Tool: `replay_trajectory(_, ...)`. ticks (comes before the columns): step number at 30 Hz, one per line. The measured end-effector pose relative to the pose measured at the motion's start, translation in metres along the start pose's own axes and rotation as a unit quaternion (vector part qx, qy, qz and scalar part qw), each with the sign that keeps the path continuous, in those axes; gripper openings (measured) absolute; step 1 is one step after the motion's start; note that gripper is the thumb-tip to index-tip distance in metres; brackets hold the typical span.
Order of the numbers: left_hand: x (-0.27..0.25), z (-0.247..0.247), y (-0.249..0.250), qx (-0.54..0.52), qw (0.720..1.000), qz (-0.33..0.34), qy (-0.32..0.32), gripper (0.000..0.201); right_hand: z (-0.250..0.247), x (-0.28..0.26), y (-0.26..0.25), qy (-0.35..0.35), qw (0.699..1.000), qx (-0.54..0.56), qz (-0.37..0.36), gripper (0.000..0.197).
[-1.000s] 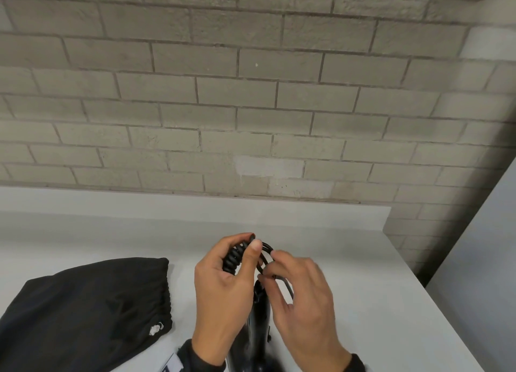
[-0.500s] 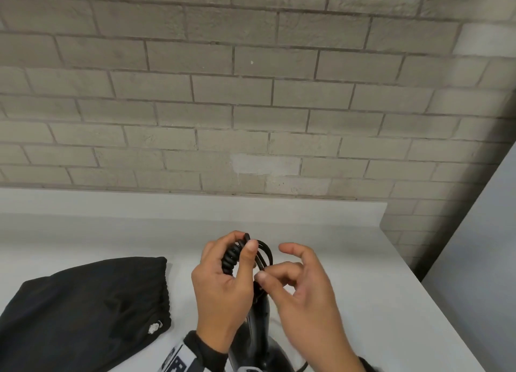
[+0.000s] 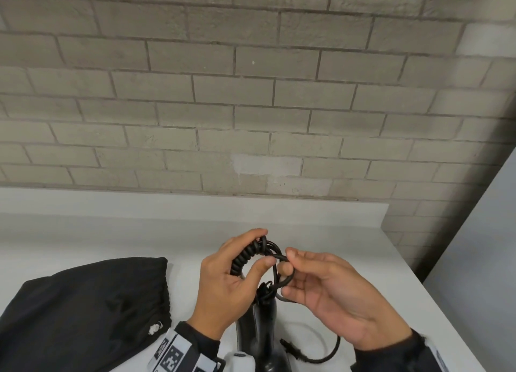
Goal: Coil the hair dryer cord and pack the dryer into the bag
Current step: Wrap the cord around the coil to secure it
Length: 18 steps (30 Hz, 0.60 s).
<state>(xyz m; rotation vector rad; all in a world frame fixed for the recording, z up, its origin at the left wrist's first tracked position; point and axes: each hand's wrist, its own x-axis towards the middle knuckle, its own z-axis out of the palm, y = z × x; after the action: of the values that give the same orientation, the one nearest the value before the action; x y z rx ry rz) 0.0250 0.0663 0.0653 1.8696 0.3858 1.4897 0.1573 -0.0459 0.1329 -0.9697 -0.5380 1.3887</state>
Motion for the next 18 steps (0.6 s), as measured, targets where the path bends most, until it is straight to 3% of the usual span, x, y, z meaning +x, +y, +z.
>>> replay_trajectory(4,0.003,0.002,-0.001,0.001,1.000,-0.003,-0.014,0.036,0.004,0.000,-0.001,0.010,0.992,0.127,0.021,0.010)
replay_trajectory(7,0.003,0.005,-0.004,0.033,0.999,0.015,0.000,0.026,0.009,-0.003,0.002,-0.014,0.975,0.224,0.002,0.032)
replay_trajectory(11,0.004,0.005,-0.001,0.092,0.994,0.054,0.014,0.019,0.011,-0.004,0.024,-0.005,0.983,0.122,-0.137,0.081)
replay_trajectory(13,0.003,0.005,0.002,0.106,0.992,0.058,0.018,0.018,0.009,-0.005,0.038,0.035,0.970,-0.029,-0.240,0.073)
replay_trajectory(15,0.003,0.005,0.003,0.118,0.991,0.058,0.024,0.018,0.006,-0.006,0.052,0.099,0.922,-0.201,-0.317,0.048)
replay_trajectory(18,0.003,0.006,0.005,0.125,0.990,0.060,0.027,0.021,0.001,-0.006,0.066,0.175,0.778,-0.442,-0.411,0.020)
